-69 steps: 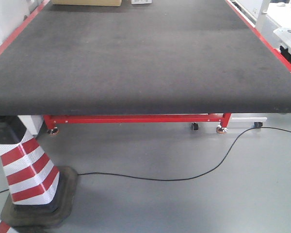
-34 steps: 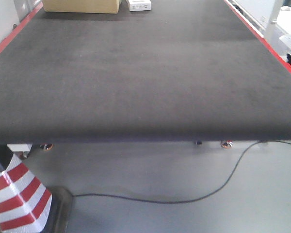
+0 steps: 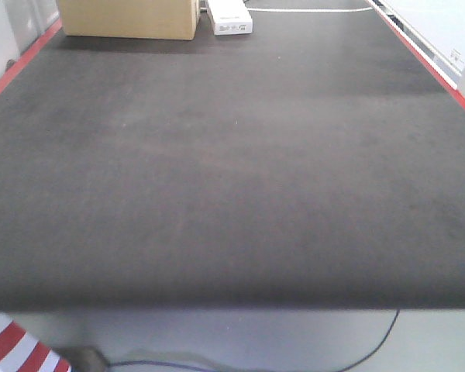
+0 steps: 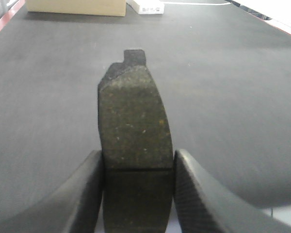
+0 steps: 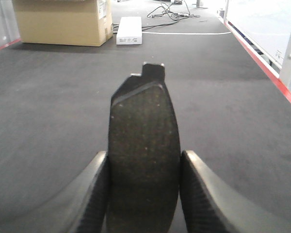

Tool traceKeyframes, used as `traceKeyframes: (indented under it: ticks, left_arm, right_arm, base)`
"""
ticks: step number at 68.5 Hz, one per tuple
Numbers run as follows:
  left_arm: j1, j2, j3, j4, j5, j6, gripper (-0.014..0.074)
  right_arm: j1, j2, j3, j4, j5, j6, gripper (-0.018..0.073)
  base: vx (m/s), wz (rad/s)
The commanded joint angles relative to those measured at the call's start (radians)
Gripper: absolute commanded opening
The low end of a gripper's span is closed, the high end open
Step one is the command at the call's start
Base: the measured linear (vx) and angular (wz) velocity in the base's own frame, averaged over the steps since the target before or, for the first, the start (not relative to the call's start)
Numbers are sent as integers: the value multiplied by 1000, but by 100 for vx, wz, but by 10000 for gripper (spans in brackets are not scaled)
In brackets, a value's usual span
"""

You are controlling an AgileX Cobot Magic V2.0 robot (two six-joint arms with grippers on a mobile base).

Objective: Move and align brake pads A on conveyor
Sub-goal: 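Approach and stop over the black conveyor belt holding both pads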

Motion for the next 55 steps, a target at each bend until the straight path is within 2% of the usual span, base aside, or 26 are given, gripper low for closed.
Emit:
traceKeyframes:
  ticks: [1,55]
  left_arm:
    - [-7,5,-28,-7,-98,-4,-6]
    - [-7,5,-28,-7,-98,-4,-6]
  right_arm:
    - [-4,5,-32,-4,-96,-5,-11]
    - [-4,5,-32,-4,-96,-5,-11]
  base:
    - [37,-5]
    - [30,1]
